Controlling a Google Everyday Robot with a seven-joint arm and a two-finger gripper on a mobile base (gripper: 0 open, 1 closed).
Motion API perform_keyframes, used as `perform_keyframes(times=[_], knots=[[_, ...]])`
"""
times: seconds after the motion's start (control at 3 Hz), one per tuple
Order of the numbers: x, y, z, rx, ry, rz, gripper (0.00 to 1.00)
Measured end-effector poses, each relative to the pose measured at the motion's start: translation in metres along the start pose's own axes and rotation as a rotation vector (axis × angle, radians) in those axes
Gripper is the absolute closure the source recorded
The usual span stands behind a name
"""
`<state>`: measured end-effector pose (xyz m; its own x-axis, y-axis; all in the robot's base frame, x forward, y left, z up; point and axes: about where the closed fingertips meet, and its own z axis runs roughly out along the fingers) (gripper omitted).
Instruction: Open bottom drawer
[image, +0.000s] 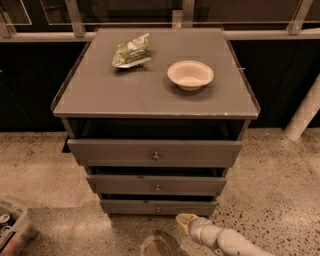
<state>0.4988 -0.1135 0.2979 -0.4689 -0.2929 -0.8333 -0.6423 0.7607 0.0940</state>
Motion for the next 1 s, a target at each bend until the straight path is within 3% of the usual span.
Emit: perform_keyframes(times=[0.33,0.67,1.0], knots=[[0.002,-0.028,0.024,0.144,-0.056,-0.033,1.0],[0.002,-0.028,0.024,0.144,-0.056,-0.033,1.0],[0.007,-0.032,0.045,0.155,-0.056,-0.042,1.0]])
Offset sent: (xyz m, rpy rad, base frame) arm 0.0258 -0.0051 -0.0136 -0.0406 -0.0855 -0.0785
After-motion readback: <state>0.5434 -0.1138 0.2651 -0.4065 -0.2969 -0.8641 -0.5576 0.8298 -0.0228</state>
